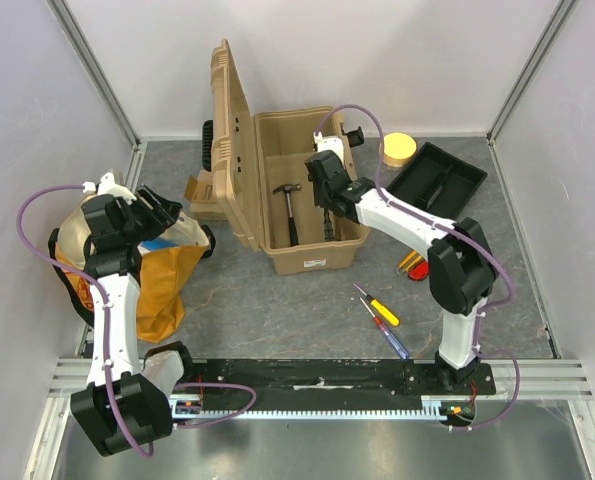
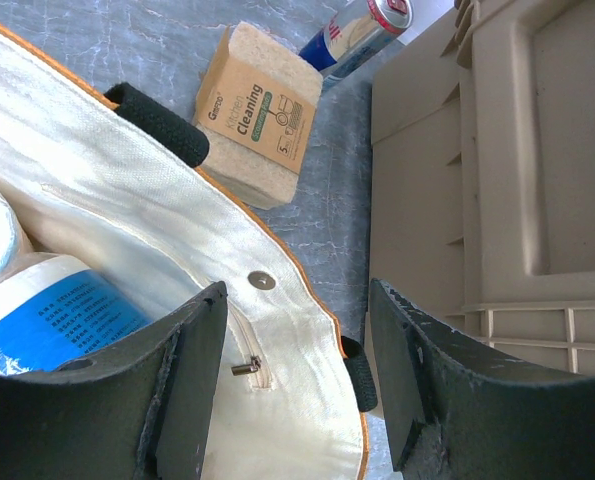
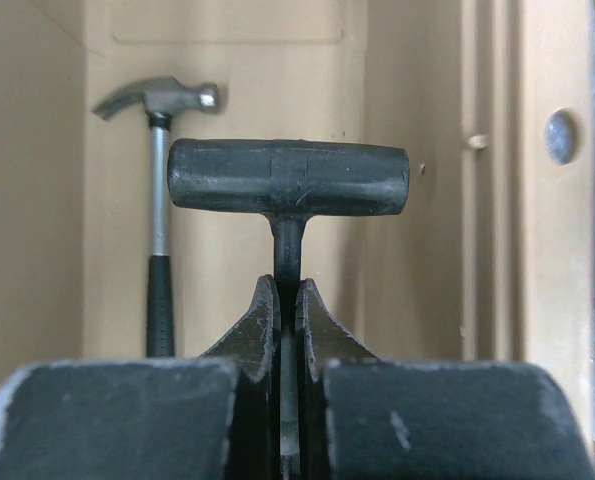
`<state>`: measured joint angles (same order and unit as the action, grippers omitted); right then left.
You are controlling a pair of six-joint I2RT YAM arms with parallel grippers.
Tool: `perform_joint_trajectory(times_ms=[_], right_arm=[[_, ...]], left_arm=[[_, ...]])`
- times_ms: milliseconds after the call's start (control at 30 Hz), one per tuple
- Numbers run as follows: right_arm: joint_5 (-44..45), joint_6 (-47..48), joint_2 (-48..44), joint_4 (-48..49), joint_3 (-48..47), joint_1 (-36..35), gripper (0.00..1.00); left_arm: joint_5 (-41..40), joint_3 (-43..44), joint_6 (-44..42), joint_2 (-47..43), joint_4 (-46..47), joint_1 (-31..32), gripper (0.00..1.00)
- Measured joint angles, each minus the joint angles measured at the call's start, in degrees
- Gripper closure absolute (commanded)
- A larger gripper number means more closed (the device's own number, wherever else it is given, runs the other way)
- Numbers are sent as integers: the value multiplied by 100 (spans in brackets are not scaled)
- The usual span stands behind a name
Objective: Pack the tool kit
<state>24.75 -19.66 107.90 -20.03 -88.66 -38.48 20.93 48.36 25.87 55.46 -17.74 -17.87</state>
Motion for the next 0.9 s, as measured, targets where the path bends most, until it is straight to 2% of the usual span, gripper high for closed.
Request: perform_joint_trajectory(times_ms=[200, 333, 467, 700, 900], right_arm=[[9, 66, 717, -24, -20, 7, 89], [-35, 92, 1392, -192, -295, 7, 70], [-20, 72, 1650, -448, -509, 7, 51], [76, 37, 1335, -564, -675, 7, 45], [175, 37, 326, -647, -800, 7, 40]], left_arm=[[-13, 0, 0, 13, -20, 0, 36], [-52, 0, 0, 20, -37, 0, 36], [-98, 0, 0, 26, -72, 0, 36], [-116, 0, 0, 26, -107, 0, 36], [-118, 0, 0, 26, -136, 0, 36]])
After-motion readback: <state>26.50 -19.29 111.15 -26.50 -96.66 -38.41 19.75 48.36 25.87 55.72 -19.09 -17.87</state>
